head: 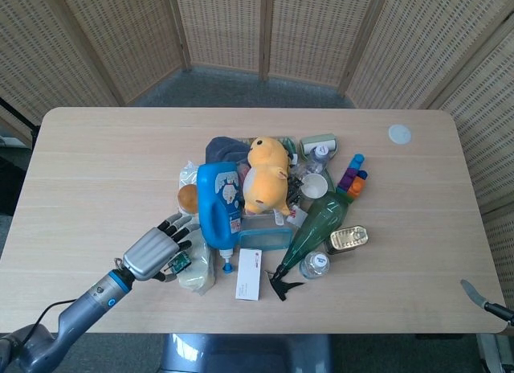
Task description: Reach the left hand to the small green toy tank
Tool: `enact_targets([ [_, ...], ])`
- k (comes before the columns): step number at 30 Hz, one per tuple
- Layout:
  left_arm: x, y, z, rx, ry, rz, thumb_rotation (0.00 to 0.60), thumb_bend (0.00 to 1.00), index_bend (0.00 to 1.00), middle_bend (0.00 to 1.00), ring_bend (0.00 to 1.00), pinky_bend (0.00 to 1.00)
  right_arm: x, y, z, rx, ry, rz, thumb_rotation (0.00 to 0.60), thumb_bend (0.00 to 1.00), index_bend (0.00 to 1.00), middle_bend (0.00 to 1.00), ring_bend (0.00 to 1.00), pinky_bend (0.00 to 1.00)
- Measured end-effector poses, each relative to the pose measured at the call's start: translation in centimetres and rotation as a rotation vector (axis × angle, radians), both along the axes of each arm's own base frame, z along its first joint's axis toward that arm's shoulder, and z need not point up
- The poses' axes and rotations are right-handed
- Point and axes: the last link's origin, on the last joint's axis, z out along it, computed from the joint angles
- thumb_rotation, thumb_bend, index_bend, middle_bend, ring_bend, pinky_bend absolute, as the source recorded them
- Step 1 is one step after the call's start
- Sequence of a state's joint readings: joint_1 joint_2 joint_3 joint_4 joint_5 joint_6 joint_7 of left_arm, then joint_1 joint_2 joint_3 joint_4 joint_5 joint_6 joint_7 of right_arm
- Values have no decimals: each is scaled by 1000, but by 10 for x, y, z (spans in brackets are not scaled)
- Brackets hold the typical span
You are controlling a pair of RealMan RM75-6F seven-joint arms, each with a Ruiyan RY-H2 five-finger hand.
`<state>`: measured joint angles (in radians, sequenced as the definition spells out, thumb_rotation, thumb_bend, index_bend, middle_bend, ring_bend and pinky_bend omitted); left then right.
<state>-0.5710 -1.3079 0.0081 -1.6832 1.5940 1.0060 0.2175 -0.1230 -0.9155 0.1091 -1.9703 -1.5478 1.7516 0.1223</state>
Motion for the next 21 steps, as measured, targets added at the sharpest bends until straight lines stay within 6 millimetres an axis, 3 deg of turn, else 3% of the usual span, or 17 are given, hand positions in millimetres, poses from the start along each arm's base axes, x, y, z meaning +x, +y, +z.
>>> enact_targets([
  [12,9,5,41,77,-12,-33,600,0,596,0,0,0,1,0,-1,3,2,2,510,0,0,0,0,0],
  [21,24,24,98,243,-30,-73,600,0,577,0,0,0,2,0,-2,5,7,1,509,0,0,0,0,0],
])
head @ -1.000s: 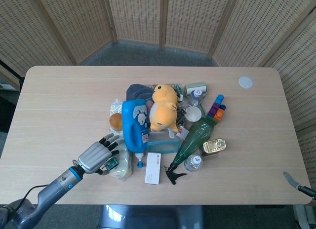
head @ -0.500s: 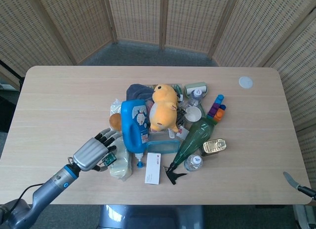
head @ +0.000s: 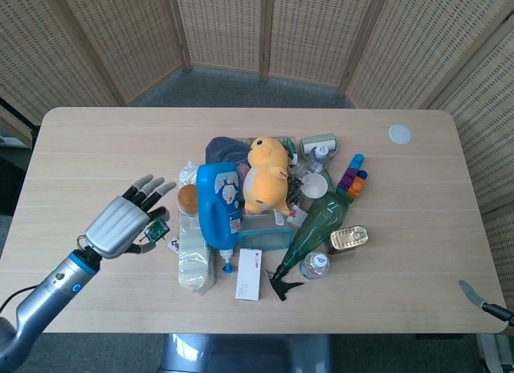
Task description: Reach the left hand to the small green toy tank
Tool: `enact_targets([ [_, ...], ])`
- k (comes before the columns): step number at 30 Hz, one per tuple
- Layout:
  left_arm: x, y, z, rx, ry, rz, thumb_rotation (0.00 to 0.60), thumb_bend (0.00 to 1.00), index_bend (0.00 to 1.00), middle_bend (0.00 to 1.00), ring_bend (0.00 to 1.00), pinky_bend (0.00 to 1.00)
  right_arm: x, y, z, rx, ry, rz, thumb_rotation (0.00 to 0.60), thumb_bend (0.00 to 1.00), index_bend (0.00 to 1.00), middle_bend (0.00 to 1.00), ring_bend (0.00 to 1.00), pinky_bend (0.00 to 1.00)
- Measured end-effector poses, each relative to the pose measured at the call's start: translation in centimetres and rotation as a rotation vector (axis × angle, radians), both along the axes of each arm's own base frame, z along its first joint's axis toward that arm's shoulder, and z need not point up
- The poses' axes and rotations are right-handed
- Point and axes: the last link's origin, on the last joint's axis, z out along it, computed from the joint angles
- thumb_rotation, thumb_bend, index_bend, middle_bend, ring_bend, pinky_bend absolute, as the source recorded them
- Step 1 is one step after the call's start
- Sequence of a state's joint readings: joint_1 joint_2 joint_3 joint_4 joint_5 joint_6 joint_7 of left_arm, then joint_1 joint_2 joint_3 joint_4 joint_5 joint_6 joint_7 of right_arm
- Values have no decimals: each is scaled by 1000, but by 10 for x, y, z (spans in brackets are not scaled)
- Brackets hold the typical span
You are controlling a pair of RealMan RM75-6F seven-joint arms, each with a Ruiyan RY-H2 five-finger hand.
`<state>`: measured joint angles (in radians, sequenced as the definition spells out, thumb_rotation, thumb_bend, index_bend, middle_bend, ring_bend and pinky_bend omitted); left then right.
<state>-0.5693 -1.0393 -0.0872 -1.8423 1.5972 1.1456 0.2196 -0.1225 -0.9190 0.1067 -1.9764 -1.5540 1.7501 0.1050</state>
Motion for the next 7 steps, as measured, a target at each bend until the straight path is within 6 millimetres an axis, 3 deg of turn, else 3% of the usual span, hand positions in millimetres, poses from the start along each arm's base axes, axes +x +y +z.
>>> enact_targets([
  [7,22,7,28,78,-58,-24,600,0,570,0,0,0,2,0,-2,6,4,3,507,0,0,0,0,0],
])
